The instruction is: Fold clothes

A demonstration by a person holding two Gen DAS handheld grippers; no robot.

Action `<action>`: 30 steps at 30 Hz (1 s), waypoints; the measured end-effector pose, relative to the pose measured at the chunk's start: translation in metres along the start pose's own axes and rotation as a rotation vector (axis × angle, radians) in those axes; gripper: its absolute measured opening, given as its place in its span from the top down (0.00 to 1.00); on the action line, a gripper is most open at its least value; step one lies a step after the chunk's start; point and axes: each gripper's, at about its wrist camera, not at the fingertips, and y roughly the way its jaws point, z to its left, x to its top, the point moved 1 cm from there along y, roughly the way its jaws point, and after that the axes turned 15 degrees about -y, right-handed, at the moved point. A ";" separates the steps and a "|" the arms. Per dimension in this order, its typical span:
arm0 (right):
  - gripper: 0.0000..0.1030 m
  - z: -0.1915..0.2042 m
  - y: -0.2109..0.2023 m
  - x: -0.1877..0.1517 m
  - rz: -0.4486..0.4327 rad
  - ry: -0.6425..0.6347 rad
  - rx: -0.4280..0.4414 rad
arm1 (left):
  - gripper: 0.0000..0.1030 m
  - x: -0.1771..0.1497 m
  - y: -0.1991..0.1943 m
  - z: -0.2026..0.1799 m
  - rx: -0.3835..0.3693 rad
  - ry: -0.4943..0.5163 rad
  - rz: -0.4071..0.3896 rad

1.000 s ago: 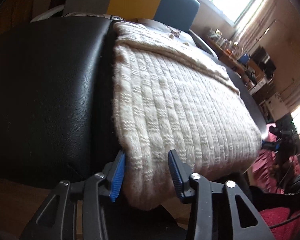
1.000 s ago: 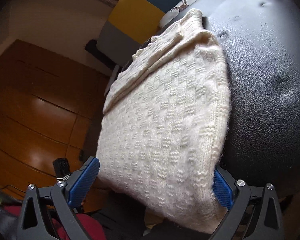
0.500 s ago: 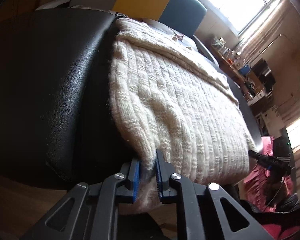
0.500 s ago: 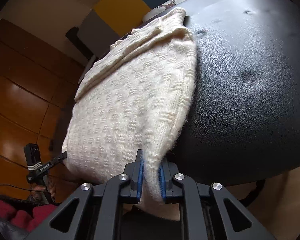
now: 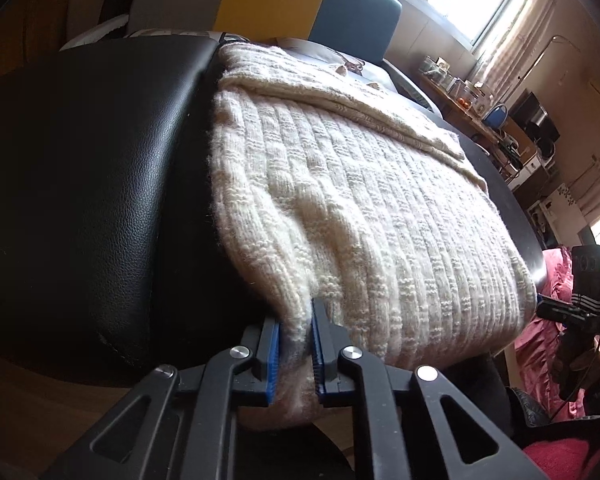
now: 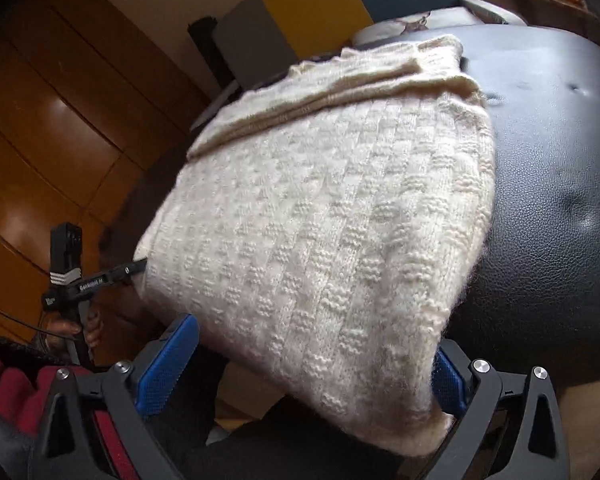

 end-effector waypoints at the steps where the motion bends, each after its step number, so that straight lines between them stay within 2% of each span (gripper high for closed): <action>1: 0.00 0.000 0.000 0.001 0.029 0.000 -0.001 | 0.87 0.001 0.001 0.001 -0.009 -0.016 0.003; 2: 0.01 0.002 0.001 0.002 0.050 -0.004 -0.010 | 0.87 0.002 0.002 0.003 -0.023 -0.031 0.007; 3: 0.10 0.003 0.001 0.001 0.070 -0.008 -0.039 | 0.87 0.002 0.002 0.004 -0.029 -0.036 0.007; 6: 0.53 -0.003 -0.004 -0.005 0.103 -0.008 -0.152 | 0.86 0.002 0.003 0.003 -0.027 -0.030 -0.003; 7: 0.84 -0.005 -0.006 -0.010 0.108 0.003 -0.184 | 0.86 0.001 0.003 0.000 -0.012 -0.009 -0.009; 8: 0.89 -0.010 -0.008 -0.015 0.102 0.034 -0.175 | 0.88 0.001 0.003 -0.004 0.009 0.017 -0.016; 10: 0.89 -0.018 -0.011 -0.023 0.089 0.083 -0.146 | 0.91 0.001 0.003 -0.007 0.012 0.039 -0.009; 12: 0.89 -0.017 -0.012 -0.025 0.083 0.096 -0.131 | 0.92 0.003 0.002 -0.004 -0.042 0.010 0.032; 15: 0.89 -0.015 -0.013 -0.022 0.037 0.129 -0.031 | 0.92 0.012 -0.004 0.006 -0.201 -0.060 0.105; 18: 0.89 -0.015 -0.015 -0.018 -0.026 0.166 0.071 | 0.92 0.021 -0.018 0.012 -0.370 -0.084 0.142; 23: 0.89 -0.011 -0.022 -0.004 -0.079 0.176 0.169 | 0.92 0.044 -0.032 0.016 -0.489 -0.096 0.123; 27: 0.89 -0.005 -0.024 0.022 -0.116 0.171 0.203 | 0.92 0.070 -0.038 0.010 -0.592 -0.135 0.092; 30: 0.89 -0.007 -0.027 0.049 -0.150 0.162 0.225 | 0.92 0.102 -0.032 0.004 -0.682 -0.183 0.046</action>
